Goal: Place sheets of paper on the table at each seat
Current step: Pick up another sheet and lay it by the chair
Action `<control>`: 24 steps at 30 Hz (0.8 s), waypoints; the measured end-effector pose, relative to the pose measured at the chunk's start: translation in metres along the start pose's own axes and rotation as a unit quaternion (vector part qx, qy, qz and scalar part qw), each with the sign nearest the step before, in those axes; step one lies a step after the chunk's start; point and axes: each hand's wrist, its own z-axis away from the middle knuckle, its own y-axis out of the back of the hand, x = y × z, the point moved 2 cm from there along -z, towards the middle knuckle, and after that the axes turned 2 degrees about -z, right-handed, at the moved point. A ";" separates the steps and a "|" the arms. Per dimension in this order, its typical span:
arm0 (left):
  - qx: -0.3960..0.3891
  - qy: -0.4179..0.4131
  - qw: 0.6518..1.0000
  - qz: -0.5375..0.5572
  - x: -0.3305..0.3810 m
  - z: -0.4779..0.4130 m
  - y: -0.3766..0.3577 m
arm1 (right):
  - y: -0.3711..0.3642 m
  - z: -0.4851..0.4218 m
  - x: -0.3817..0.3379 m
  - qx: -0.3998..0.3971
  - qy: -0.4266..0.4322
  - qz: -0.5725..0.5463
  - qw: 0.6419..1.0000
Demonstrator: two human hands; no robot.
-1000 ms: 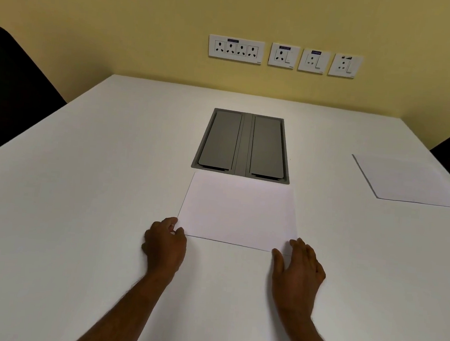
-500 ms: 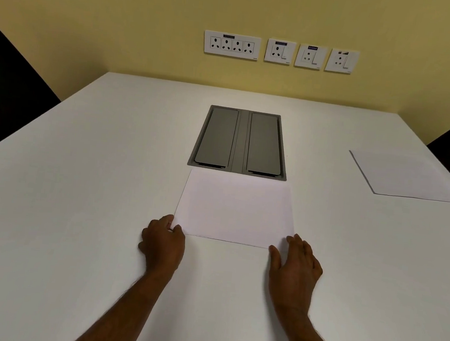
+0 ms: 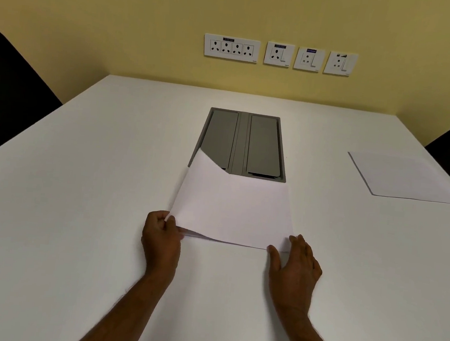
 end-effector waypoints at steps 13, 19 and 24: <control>-0.048 0.090 0.977 0.190 0.038 0.034 0.090 | 0.061 0.053 -0.070 0.012 -0.318 -0.534 0.783; -0.028 0.103 0.966 0.235 0.047 0.061 0.145 | 0.088 0.074 -0.141 0.016 -0.315 -0.578 0.753; 0.004 0.101 0.962 0.253 0.062 0.081 0.210 | 0.112 0.111 -0.187 -0.011 -0.299 -0.590 0.750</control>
